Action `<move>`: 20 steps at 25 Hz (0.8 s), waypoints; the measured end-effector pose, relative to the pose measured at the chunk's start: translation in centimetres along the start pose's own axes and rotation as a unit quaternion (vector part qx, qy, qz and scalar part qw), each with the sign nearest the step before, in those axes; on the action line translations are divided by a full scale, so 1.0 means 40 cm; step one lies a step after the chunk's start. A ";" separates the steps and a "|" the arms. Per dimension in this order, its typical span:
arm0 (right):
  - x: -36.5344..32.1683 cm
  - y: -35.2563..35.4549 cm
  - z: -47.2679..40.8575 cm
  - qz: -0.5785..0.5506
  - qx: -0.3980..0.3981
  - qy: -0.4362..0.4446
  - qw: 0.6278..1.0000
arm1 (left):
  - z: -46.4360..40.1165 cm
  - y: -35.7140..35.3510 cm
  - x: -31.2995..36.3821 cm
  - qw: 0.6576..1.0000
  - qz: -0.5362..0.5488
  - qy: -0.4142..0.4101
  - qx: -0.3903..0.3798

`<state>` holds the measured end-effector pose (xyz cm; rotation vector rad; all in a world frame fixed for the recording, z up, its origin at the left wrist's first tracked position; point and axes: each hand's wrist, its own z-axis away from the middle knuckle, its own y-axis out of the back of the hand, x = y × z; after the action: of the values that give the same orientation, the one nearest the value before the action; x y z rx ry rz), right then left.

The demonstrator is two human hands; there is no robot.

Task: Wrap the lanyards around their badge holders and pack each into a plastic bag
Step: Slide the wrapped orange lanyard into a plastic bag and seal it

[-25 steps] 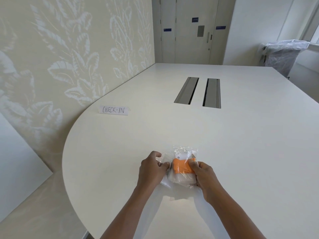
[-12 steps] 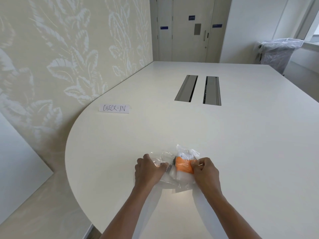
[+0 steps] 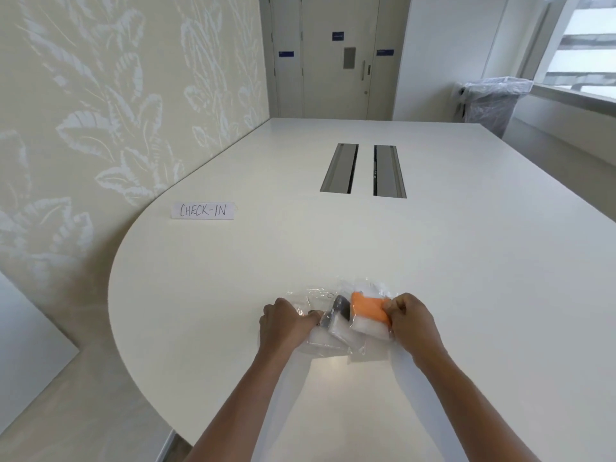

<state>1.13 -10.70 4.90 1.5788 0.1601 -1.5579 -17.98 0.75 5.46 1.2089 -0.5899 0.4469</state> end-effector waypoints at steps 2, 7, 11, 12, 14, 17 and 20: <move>-0.002 0.001 0.014 0.012 -0.011 -0.009 1.000 | -0.002 0.005 0.003 1.000 -0.003 -0.009 -0.011; -0.042 -0.016 0.047 0.096 -0.053 0.045 0.993 | -0.010 0.021 0.008 0.994 0.071 -0.047 -0.068; -0.055 -0.038 0.059 0.142 -0.057 0.070 0.986 | -0.016 0.030 0.016 0.957 0.234 -0.015 -0.172; -0.056 -0.041 0.059 0.147 -0.060 0.074 0.984 | -0.018 0.028 0.018 0.948 0.257 -0.006 -0.189; -0.055 -0.050 0.056 0.147 -0.062 0.081 0.984 | -0.024 0.015 0.011 0.941 0.277 -0.005 -0.196; -0.044 -0.063 0.048 0.131 -0.069 0.097 0.984 | -0.017 -0.017 -0.006 0.929 0.323 -0.010 -0.182; -0.040 -0.089 0.038 0.104 -0.084 0.116 0.984 | -0.020 -0.018 -0.030 0.917 0.368 -0.008 -0.156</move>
<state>-2.59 -8.81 4.83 1.5854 0.2415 -1.1671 -18.32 1.30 3.96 0.6502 -1.0917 0.9352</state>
